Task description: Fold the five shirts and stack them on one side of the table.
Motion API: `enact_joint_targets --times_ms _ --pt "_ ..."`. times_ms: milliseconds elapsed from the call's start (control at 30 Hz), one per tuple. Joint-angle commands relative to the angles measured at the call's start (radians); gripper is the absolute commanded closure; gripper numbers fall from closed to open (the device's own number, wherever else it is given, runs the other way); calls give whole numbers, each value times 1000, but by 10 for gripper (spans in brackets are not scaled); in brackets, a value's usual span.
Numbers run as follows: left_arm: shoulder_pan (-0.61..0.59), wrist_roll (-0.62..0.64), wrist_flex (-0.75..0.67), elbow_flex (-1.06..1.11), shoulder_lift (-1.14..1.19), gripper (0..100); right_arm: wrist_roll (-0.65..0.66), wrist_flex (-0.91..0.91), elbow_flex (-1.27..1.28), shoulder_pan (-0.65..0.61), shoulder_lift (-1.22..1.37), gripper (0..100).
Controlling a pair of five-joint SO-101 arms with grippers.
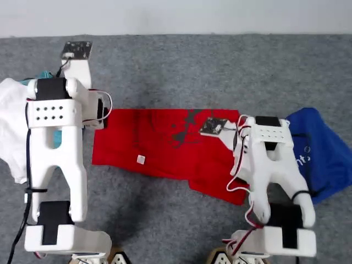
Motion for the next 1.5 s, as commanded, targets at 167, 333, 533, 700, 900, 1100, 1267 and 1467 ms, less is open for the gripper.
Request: enact_joint_targets --times_ms 167,333,533,700,900,1100,1267,1467 --pt "9 -8 5 -1 -49 885 -100 -133 -78 -71 -77 988" --pt "9 -8 5 -1 -49 885 -192 -334 -78 -107 8 988" --pt "9 -8 5 1 -49 885 -261 -532 -80 -104 127 988" --pt "9 -8 5 1 -49 885 -276 -607 -80 -97 197 987" --pt "9 -8 5 1 -49 885 -282 -549 -86 -96 179 883" --pt "9 -8 5 1 -49 885 -276 -174 -226 -77 -16 797" --pt "9 -8 5 1 -49 885 -178 128 -244 -82 -111 797" --pt "9 -8 5 1 -49 885 68 236 -35 -85 -101 798"
